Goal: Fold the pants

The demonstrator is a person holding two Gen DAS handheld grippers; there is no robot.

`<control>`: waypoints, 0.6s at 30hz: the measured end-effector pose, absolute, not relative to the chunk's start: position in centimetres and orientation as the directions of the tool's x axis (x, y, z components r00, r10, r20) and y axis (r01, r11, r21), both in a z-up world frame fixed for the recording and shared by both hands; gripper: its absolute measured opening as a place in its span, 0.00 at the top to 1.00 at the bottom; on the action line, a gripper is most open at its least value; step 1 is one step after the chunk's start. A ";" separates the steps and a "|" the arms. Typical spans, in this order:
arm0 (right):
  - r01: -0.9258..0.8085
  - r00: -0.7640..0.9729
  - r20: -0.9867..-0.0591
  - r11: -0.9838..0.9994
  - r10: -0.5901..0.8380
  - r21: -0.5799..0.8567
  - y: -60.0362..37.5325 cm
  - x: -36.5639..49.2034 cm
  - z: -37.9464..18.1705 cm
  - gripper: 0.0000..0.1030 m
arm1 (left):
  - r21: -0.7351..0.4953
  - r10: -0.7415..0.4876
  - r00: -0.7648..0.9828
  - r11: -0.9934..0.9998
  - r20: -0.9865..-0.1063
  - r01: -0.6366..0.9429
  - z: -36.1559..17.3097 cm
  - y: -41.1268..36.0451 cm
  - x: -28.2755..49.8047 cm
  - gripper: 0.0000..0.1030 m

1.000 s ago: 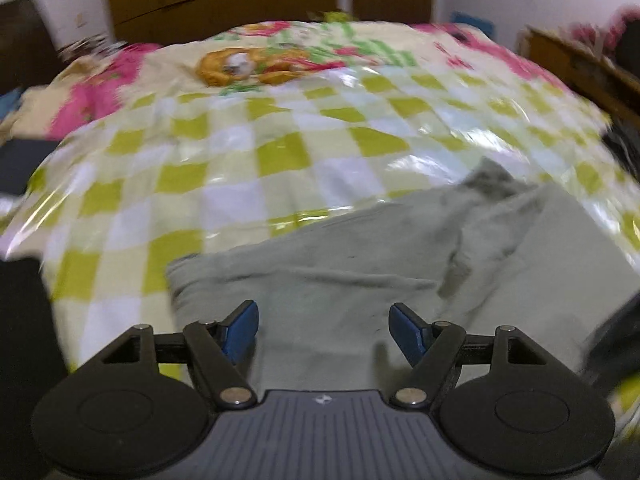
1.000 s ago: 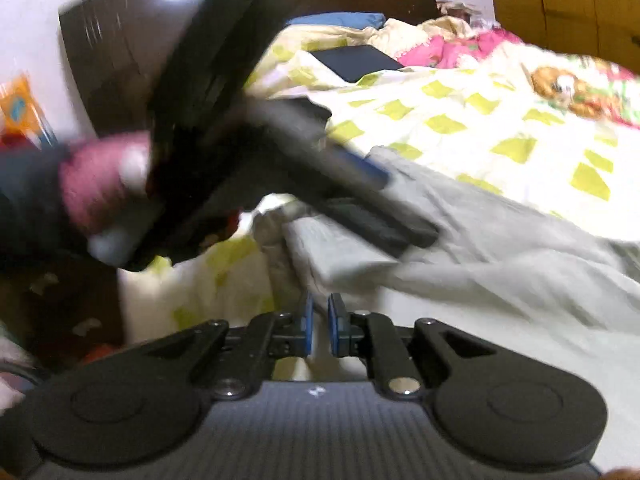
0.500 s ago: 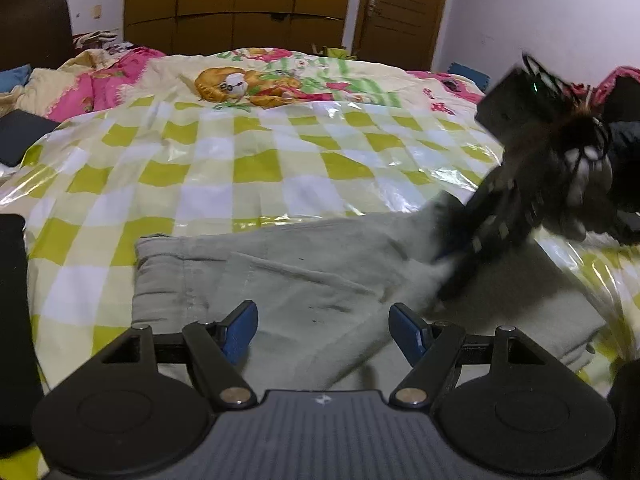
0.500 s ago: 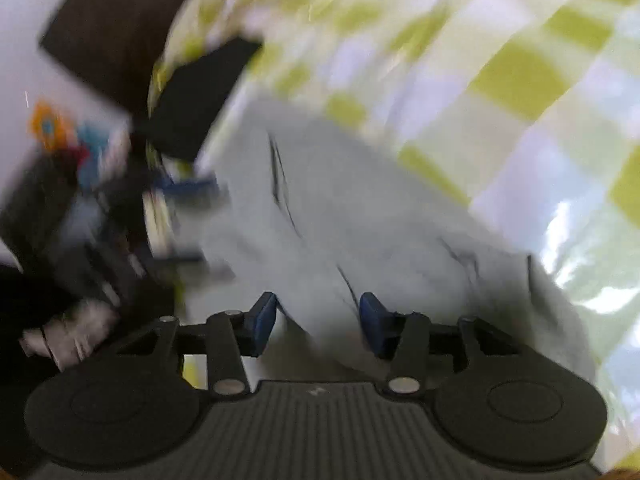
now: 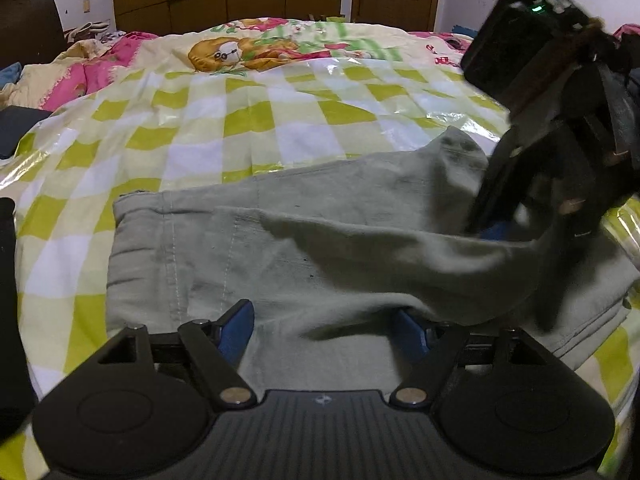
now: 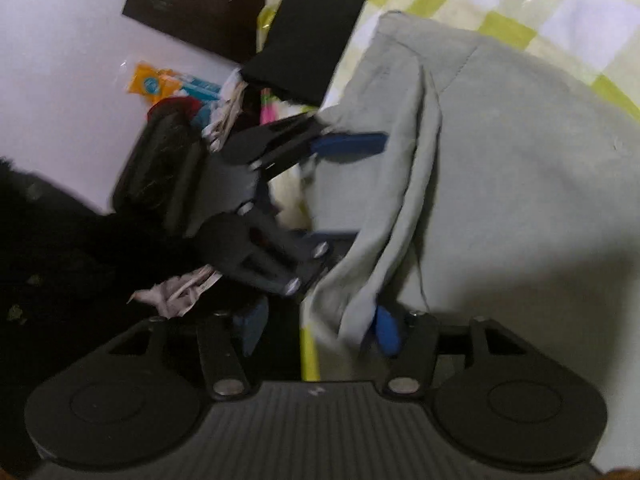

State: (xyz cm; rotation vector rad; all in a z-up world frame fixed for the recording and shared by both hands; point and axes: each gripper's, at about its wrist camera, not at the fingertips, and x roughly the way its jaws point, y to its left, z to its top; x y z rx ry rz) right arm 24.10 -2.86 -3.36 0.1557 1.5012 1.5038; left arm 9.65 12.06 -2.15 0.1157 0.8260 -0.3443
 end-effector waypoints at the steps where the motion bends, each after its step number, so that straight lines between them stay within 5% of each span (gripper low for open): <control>1: -0.507 -0.494 -0.512 0.246 0.703 0.826 -2.5 24.6 -3.6 0.42 | -0.027 -0.255 0.629 0.937 -0.734 0.348 -2.1 12.1 9.5 0.14; 8: -0.390 -0.380 -0.416 0.265 0.826 0.882 -0.1 28.3 -4.4 0.52 | -0.064 -0.272 0.632 0.941 -0.726 0.332 -2.2 12.4 9.2 0.14; 10: -0.425 -0.336 -0.492 0.337 0.803 0.840 1.4 28.5 -4.9 0.54 | -0.060 -0.270 0.637 0.942 -0.722 0.331 -2.2 12.3 9.0 0.14; 15: -0.461 -0.277 -0.572 0.415 0.772 0.784 3.5 29.1 -4.9 0.89 | -0.064 -0.273 0.648 0.943 -0.711 0.327 -2.3 12.0 8.5 0.14; 18: -0.579 -0.245 -0.571 0.354 0.783 0.734 4.2 28.1 -2.8 0.95 | -0.043 -0.259 0.667 0.945 -0.699 0.323 -2.2 11.6 8.0 0.14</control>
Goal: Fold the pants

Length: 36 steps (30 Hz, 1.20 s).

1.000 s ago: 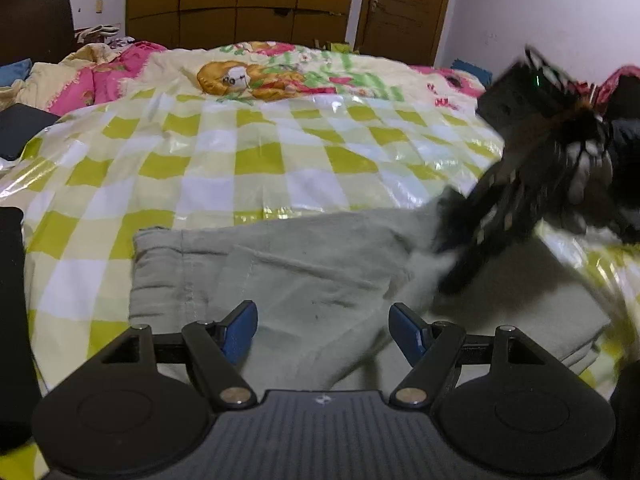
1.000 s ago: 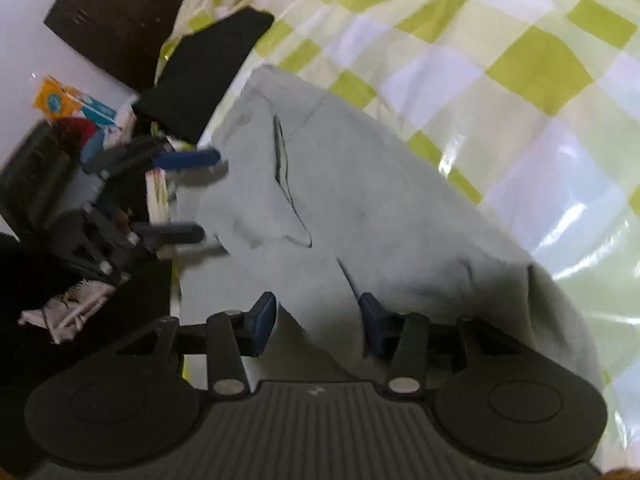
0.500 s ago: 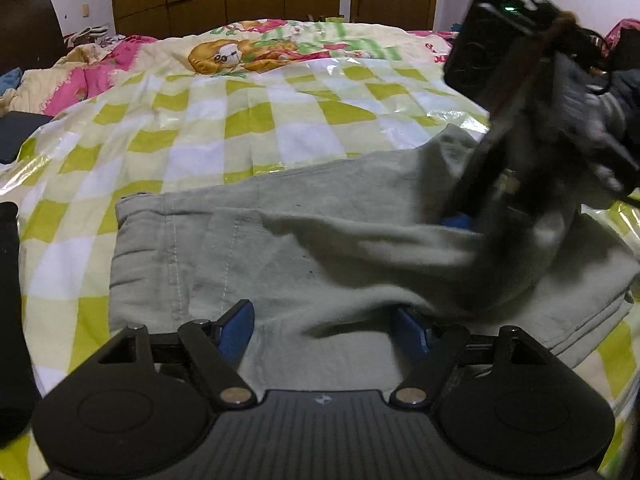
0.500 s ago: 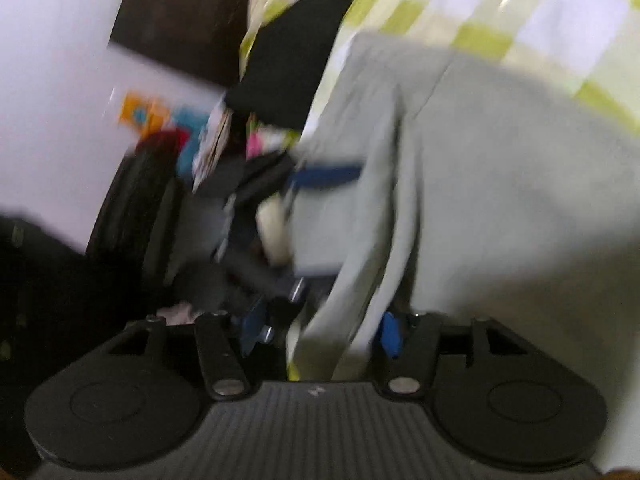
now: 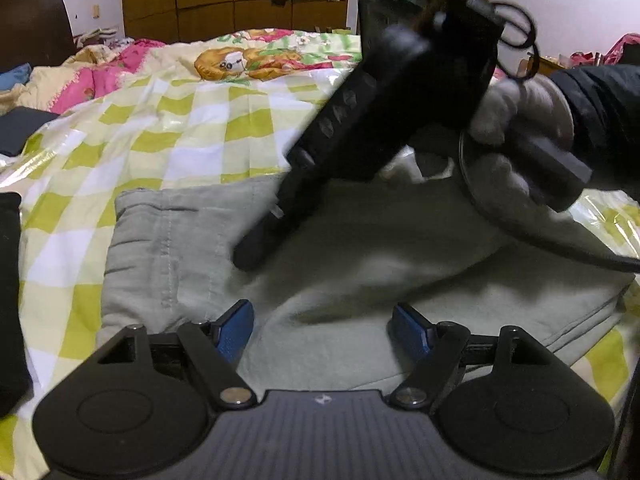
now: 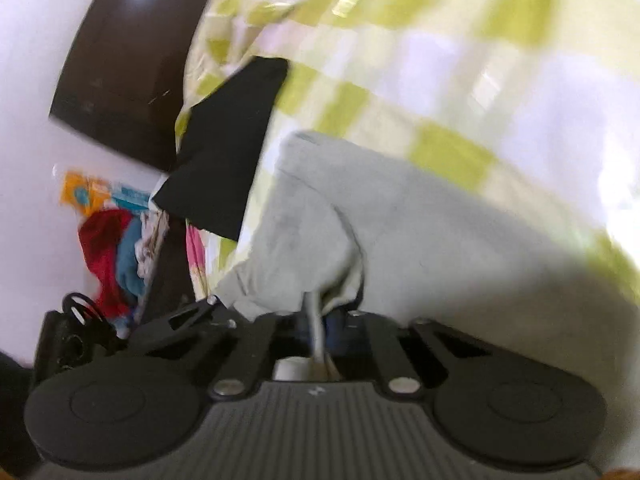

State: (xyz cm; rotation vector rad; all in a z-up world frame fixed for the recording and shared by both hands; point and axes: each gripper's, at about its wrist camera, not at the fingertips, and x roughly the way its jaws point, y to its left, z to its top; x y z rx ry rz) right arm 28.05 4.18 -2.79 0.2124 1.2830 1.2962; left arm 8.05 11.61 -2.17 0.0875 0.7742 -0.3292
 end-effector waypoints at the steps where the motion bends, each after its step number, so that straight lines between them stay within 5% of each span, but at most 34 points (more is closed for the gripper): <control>1: -0.611 -0.244 -0.565 0.328 0.789 0.721 4.4 27.6 -1.8 0.95 | -0.034 -0.256 0.675 0.946 -0.692 0.323 -2.0 11.5 7.8 0.14; 6: -0.770 -0.214 -0.577 0.228 0.788 0.596 5.5 25.8 1.9 0.95 | -0.023 -0.243 0.702 0.951 -0.670 0.308 -1.6 10.8 6.7 0.11; 11: -0.757 0.018 -0.682 0.455 0.731 0.468 5.7 28.9 -0.3 0.91 | -0.012 -0.216 0.690 0.958 -0.691 0.287 -1.7 9.9 7.6 0.11; 17: -0.692 0.262 -0.610 0.586 0.748 0.421 -1.7 28.8 4.7 0.90 | -0.007 -0.234 0.639 0.942 -0.732 0.336 -1.6 9.4 7.1 0.11; 19: -0.651 0.332 -0.591 0.632 0.735 0.421 -5.5 26.8 6.5 0.89 | 0.005 -0.232 0.644 0.939 -0.729 0.344 -1.3 9.3 6.7 0.11; 23: -0.552 0.435 -0.623 0.739 0.650 0.385 -12.6 19.5 7.3 0.68 | -0.035 -0.277 0.662 0.935 -0.697 0.354 -0.1 8.7 6.4 0.11; 30: -0.068 0.534 -0.747 0.901 0.396 0.428 -23.4 13.6 -0.3 0.67 | -0.044 -0.320 0.629 0.909 -0.709 0.414 -0.3 3.8 9.1 0.11; 36: -0.097 0.638 -0.604 0.829 0.477 0.551 -25.3 11.4 1.0 0.67 | -0.058 -0.345 0.625 0.900 -0.700 0.431 1.4 2.1 9.9 0.11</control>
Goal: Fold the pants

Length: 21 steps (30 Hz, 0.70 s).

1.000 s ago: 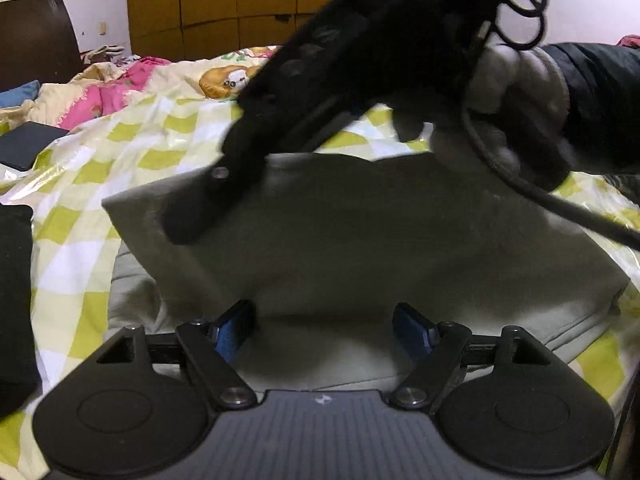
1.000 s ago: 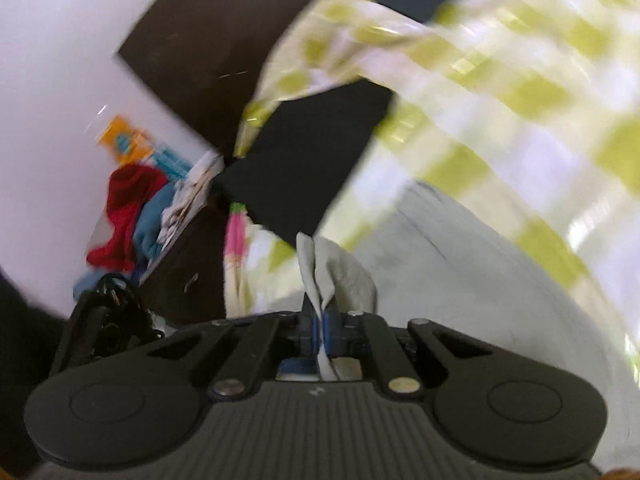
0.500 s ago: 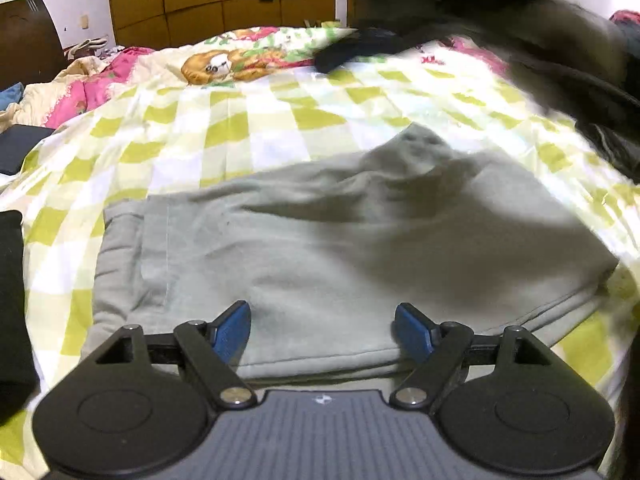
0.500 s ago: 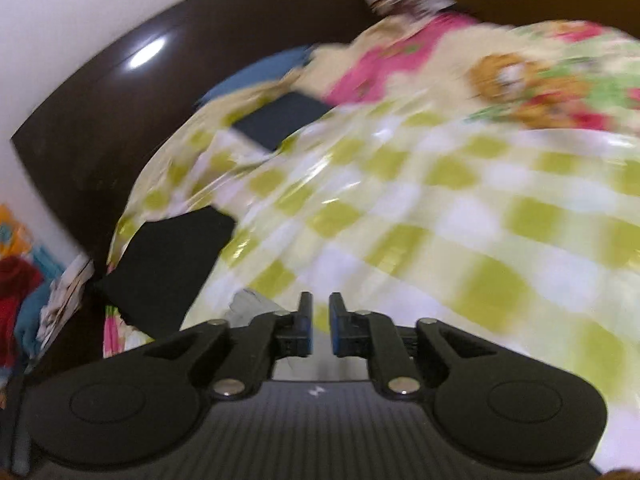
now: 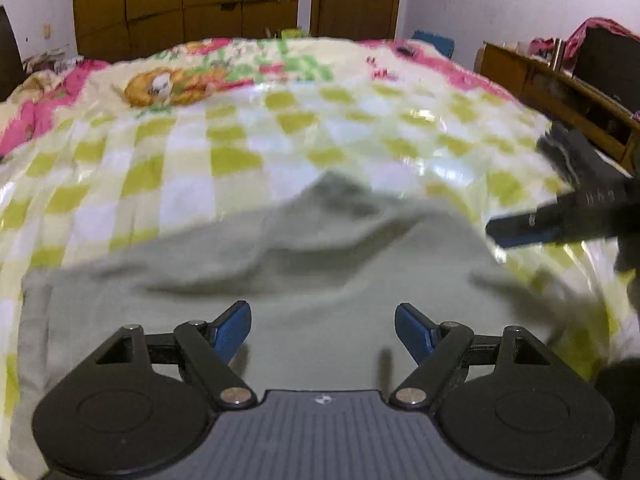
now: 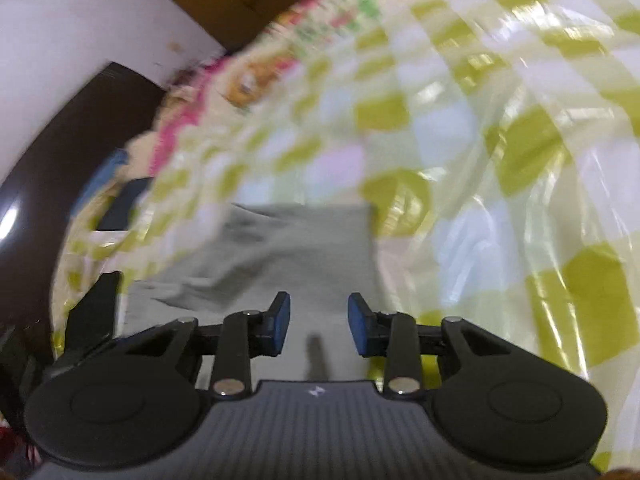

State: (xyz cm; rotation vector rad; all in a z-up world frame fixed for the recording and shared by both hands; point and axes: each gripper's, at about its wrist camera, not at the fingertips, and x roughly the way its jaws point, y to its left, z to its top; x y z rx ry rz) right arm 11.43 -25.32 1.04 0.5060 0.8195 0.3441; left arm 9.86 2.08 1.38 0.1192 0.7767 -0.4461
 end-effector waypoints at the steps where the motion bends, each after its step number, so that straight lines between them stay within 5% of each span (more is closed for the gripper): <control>1: -0.135 0.642 -0.581 0.820 0.500 0.556 -24.9 11.6 1.0 0.66 | -0.050 -0.341 0.634 0.901 -0.694 0.430 1.5 1.6 10.2 0.11; 3: -0.143 0.627 -0.572 0.801 0.528 0.582 -24.0 12.5 -0.1 0.62 | -0.030 -0.336 0.639 0.898 -0.692 0.439 1.1 0.6 11.8 0.10; 8: -0.035 0.643 -0.597 0.797 0.480 0.603 -25.9 11.5 -1.2 0.60 | 0.164 -0.096 0.657 0.932 -0.747 0.323 -2.2 0.8 15.6 0.08; 14: 0.023 0.592 -0.627 0.767 0.506 0.641 -27.3 8.6 -2.5 0.58 | 0.254 0.027 0.714 0.943 -0.700 0.214 -1.5 2.9 14.1 0.08; 21: 0.017 0.576 -0.544 0.655 0.611 0.755 -27.0 8.0 -3.3 0.51 | 0.247 -0.001 0.718 0.938 -0.696 0.242 0.0 3.5 10.6 0.07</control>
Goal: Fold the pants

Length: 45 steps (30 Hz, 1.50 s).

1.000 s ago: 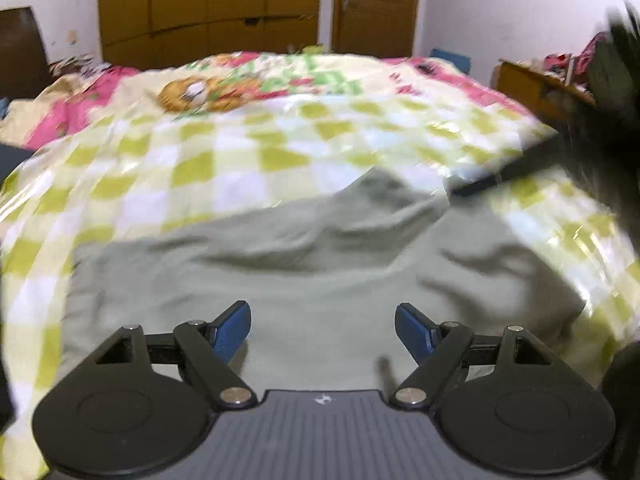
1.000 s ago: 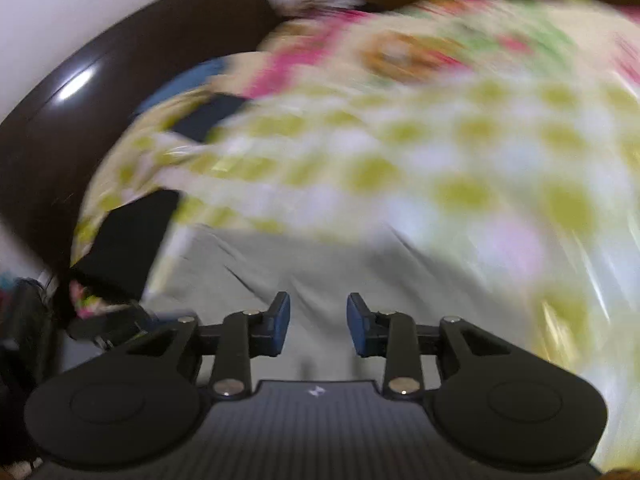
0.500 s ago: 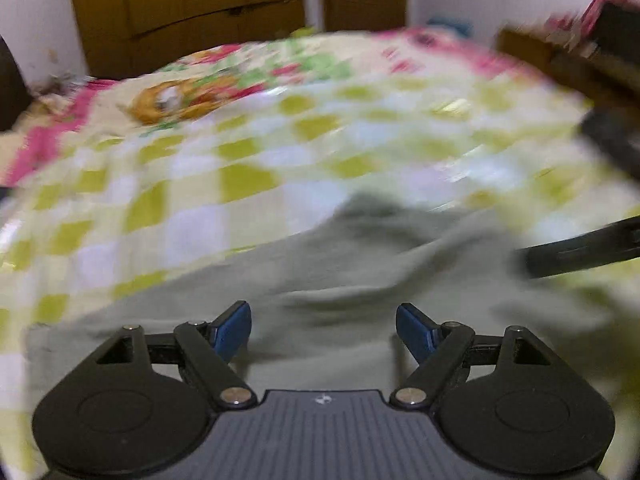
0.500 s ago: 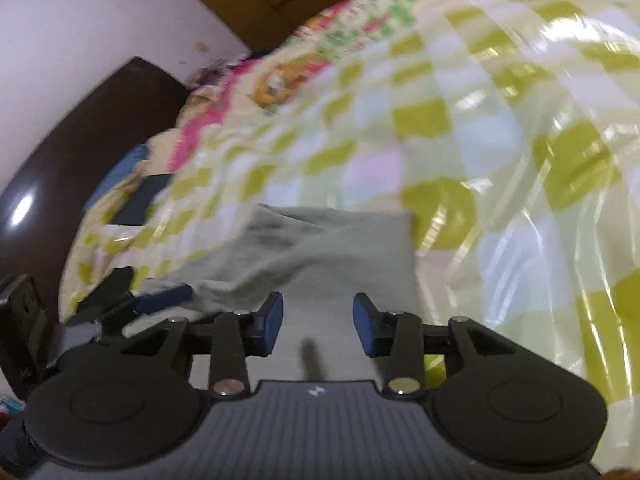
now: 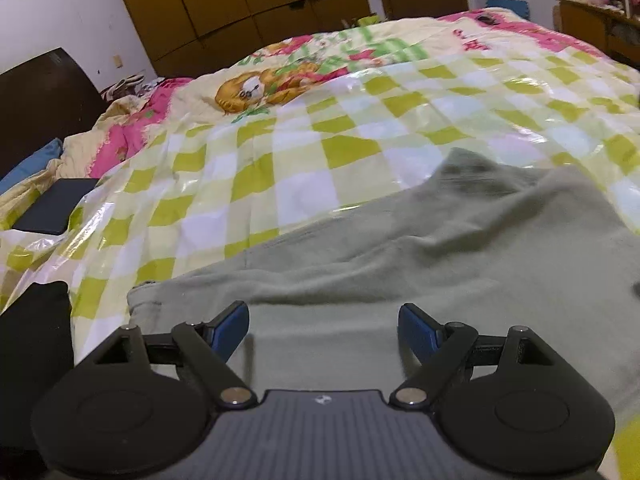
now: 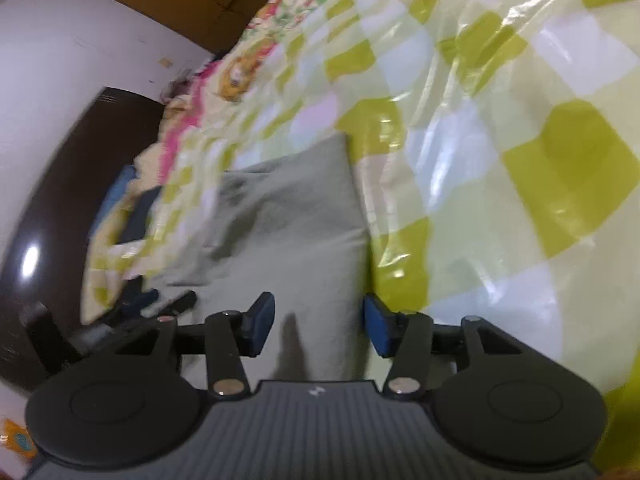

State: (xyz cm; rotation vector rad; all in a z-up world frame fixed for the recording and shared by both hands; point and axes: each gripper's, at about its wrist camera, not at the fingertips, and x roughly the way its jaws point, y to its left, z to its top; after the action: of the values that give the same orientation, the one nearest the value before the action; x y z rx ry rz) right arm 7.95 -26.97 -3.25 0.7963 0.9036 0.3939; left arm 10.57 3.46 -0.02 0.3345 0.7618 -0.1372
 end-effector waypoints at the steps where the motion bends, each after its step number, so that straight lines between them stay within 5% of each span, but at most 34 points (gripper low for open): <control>1: 0.004 0.571 -0.525 0.638 0.631 0.770 -26.9 7.8 -3.1 0.51 | 0.231 -0.018 0.709 0.939 -0.704 0.254 0.0 3.3 10.4 0.07; 10: 0.093 0.534 -0.431 0.456 0.728 0.885 -26.3 9.7 -6.7 0.55 | 0.224 -0.038 0.658 0.924 -0.752 0.309 -1.4 0.9 9.1 0.07; 11: 0.114 0.554 -0.408 0.419 0.726 0.901 -26.6 9.6 -6.9 0.66 | 0.217 -0.038 0.653 0.927 -0.756 0.306 -1.5 0.8 9.2 0.07; 12: 0.119 0.562 -0.395 0.402 0.726 0.908 -26.9 9.6 -6.9 0.91 | 0.211 -0.037 0.647 0.930 -0.761 0.301 -1.5 0.7 9.3 0.07; 13: 0.113 0.571 -0.385 0.395 0.725 0.912 -27.2 9.4 -6.6 0.95 | 0.205 -0.040 0.645 0.932 -0.763 0.300 -1.4 0.6 9.2 0.07; 19: 0.038 0.618 -0.290 0.340 0.731 0.940 -29.8 7.4 -4.4 0.95 | 0.104 -0.152 0.605 0.925 -0.781 0.366 -1.7 -2.3 8.2 0.07; 28: 0.059 0.718 -0.410 0.539 0.562 0.841 -33.4 3.6 1.2 0.95 | 0.010 -0.276 0.595 0.902 -0.755 0.431 -1.2 -4.0 7.5 0.02; 37: -0.196 0.620 -0.473 0.707 0.626 0.679 -19.5 8.5 7.9 0.95 | -0.063 -0.255 0.642 0.950 -0.723 0.307 -1.1 3.8 5.6 0.03; 45: -0.334 0.451 -0.625 0.770 0.637 0.544 -5.4 11.1 4.6 0.95 | 0.001 -0.225 0.714 0.954 -0.663 0.301 0.4 7.3 3.1 0.02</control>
State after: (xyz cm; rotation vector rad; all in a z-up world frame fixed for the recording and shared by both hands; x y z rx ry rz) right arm 11.07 -5.44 4.56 0.3686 0.9224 0.6173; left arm 3.14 7.33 0.38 0.1113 0.7189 -0.2915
